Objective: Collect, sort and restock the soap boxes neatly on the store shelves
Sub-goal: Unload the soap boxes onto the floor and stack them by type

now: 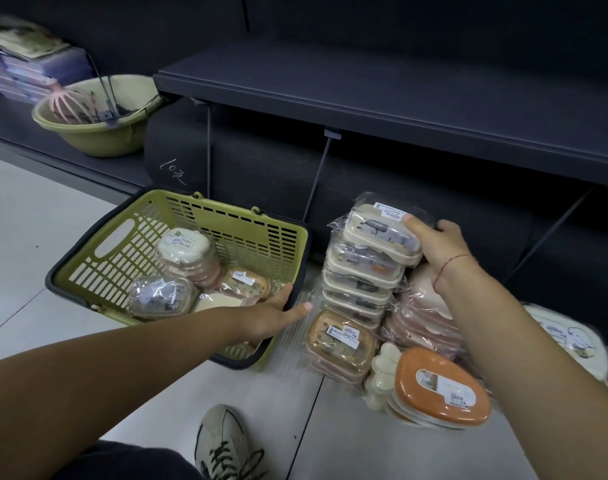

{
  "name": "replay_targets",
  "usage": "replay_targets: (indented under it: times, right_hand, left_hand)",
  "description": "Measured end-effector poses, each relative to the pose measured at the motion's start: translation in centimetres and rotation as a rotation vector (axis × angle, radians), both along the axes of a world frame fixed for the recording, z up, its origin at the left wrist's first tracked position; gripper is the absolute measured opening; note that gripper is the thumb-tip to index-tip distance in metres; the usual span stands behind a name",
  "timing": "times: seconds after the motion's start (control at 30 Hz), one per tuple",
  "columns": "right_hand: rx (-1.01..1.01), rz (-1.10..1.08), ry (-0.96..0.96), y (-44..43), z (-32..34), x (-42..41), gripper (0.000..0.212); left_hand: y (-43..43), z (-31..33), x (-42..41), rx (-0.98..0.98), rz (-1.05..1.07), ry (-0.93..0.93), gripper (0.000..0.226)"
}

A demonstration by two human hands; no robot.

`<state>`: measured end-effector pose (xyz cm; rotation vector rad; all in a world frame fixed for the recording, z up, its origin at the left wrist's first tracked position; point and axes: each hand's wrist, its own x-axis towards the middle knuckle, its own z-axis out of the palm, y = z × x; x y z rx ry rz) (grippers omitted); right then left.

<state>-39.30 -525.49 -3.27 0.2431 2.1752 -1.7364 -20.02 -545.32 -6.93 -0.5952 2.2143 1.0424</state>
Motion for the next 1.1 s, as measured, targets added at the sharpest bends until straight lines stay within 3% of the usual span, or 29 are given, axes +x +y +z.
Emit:
replay_targets:
  times: [0.17, 0.3, 0.47, 0.57, 0.63, 0.7, 0.8, 0.87, 0.93, 1.07, 1.1]
  right_hand:
    - [0.134, -0.011, 0.124, -0.3, 1.2, 1.2, 0.088]
    - [0.213, 0.007, 0.397, -1.9, 3.5, 4.0, 0.076]
    - [0.142, 0.319, 0.610, -7.2, 3.2, 10.0, 0.063]
    - [0.117, 0.517, 0.502, -11.8, 0.3, 12.2, 0.064]
    - [0.150, 0.653, 0.340, -15.0, -1.9, 12.3, 0.066]
    - [0.257, 0.814, 0.184, -18.3, -4.7, 11.7, 0.072]
    - [0.463, 1.030, 0.039, -22.7, -9.1, 10.5, 0.090]
    - [0.570, 1.210, -0.046, -24.6, -11.3, 9.8, 0.103]
    - [0.708, 1.456, -0.102, -25.8, -12.6, 9.3, 0.103]
    - [1.119, 1.691, -0.029, -26.8, -14.8, 8.8, 0.118]
    - [1.176, 1.710, -0.032, -26.8, -15.9, 8.7, 0.124]
  left_hand:
    - [0.0, -0.1, -0.3, 0.031, 0.020, -0.007, 0.081]
    - [-0.4, -0.5, -0.3, 0.002, -0.002, 0.000, 0.083]
    - [-3.4, 1.3, -0.6, -0.027, -0.097, -0.030, 0.076]
    - [-8.9, 1.7, -0.2, -0.112, -0.013, 0.026, 0.066]
    - [-13.6, 0.5, 0.8, -0.176, 0.197, 0.091, 0.062]
    - [-17.9, -1.4, 2.0, -0.266, 0.446, 0.119, 0.058]
    - [-22.7, -4.8, 3.2, -0.359, 0.600, 0.069, 0.054]
    - [-24.6, -6.7, 3.6, -0.358, 0.580, -0.005, 0.055]
    - [-26.0, -8.7, 3.9, -0.358, 0.399, -0.107, 0.054]
    - [-31.9, -16.0, 3.4, -0.434, 0.268, -0.242, 0.096]
    - [-32.2, -16.5, 3.1, -0.430, 0.230, -0.273, 0.098]
